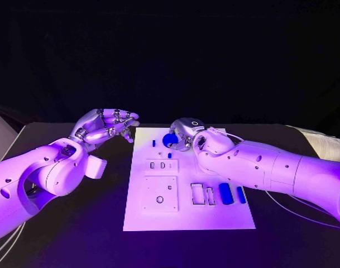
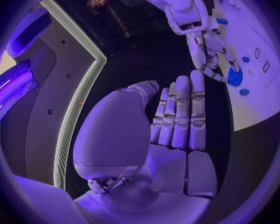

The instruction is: Assemble the parts on the task board

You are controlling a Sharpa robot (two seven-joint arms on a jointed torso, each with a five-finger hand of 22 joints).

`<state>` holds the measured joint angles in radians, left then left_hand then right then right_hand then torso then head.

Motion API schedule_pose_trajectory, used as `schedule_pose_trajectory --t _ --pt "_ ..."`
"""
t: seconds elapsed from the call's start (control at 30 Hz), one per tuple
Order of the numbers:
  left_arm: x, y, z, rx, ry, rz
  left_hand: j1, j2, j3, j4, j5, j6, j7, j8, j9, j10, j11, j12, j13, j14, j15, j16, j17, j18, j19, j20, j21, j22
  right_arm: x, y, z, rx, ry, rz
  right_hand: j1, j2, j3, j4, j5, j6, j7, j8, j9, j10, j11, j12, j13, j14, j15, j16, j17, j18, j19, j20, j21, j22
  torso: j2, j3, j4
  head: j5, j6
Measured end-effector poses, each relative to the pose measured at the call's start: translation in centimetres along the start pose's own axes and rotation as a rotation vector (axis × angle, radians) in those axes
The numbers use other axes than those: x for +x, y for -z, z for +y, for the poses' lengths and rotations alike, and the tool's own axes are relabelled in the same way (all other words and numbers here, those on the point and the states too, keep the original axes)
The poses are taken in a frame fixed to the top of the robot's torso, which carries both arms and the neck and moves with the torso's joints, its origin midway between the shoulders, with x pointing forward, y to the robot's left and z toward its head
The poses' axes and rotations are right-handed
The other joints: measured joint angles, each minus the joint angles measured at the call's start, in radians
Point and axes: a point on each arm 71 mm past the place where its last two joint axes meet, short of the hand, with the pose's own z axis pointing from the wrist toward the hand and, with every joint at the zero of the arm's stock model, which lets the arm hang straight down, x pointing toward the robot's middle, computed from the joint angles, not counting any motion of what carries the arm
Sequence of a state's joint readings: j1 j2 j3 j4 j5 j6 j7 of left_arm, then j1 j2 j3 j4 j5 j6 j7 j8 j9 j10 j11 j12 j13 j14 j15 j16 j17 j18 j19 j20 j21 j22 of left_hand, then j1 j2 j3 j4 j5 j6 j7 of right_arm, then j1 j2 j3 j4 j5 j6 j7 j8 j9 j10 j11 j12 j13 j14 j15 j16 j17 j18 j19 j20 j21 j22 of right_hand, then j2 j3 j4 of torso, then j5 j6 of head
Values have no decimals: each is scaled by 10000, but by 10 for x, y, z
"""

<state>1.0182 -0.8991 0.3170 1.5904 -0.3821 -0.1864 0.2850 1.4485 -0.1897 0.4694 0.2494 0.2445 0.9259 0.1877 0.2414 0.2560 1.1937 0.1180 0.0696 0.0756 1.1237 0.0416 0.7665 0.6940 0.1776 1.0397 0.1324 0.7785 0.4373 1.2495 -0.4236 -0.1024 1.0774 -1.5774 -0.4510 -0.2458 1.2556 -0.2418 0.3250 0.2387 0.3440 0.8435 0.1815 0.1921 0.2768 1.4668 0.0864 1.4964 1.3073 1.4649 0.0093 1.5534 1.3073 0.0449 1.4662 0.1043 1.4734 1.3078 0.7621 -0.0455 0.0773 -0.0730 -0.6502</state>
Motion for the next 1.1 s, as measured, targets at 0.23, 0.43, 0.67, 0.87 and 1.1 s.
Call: schedule_pose_trajectory --t 0.23,0.43,0.67,0.87,1.1 --pt "-1 0 0 -16 -17 -27 0 0 -1 1 0 0 0 0 -1 0 0 0 0 0 0 0 0 0 0 0 -1 -1 -2 13 -9 -35 -179 32 142 224 -765 526 0 -2 3 -67 -29 -36 36 0 0 0 0 36 0 -1 -1 70 0 -1 0 14 -32 47 18" --pt "-3 1 0 -27 -33 -46 0 0 -1 1 0 0 0 0 -2 0 0 0 0 0 0 0 0 0 0 0 -1 -2 -7 23 -18 7 -358 -22 274 355 -793 500 189 60 -47 -67 -29 -35 36 0 0 0 0 36 0 1 -1 70 0 -2 6 47 -81 72 69" --pt "-3 1 1 -34 -41 -58 0 0 -1 1 0 0 0 0 -3 0 0 0 0 0 0 0 0 0 0 0 -2 -3 -11 26 -24 31 -651 -58 471 552 -580 400 376 143 -66 -66 -29 -36 36 43 0 1 0 35 0 0 -1 70 50 -4 23 84 -133 81 128" --pt "-3 1 1 -37 -32 -55 0 0 -1 1 0 0 0 0 -3 0 0 0 0 0 0 0 0 -1 0 0 -2 -3 -9 21 -15 -157 -886 4 471 552 -526 400 376 143 -66 -66 -29 -36 36 43 7 1 -1 76 8 0 -1 70 49 -4 27 80 -117 16 131" --pt "-3 1 2 -47 -32 -64 0 0 -1 1 0 0 0 0 -4 0 0 0 0 0 0 0 0 -2 0 0 -2 -4 -6 15 -10 -211 -979 84 471 551 -526 400 416 143 -66 -66 -39 -36 35 42 8 1 -1 76 8 1 -1 69 83 -5 23 47 -76 -3 89"
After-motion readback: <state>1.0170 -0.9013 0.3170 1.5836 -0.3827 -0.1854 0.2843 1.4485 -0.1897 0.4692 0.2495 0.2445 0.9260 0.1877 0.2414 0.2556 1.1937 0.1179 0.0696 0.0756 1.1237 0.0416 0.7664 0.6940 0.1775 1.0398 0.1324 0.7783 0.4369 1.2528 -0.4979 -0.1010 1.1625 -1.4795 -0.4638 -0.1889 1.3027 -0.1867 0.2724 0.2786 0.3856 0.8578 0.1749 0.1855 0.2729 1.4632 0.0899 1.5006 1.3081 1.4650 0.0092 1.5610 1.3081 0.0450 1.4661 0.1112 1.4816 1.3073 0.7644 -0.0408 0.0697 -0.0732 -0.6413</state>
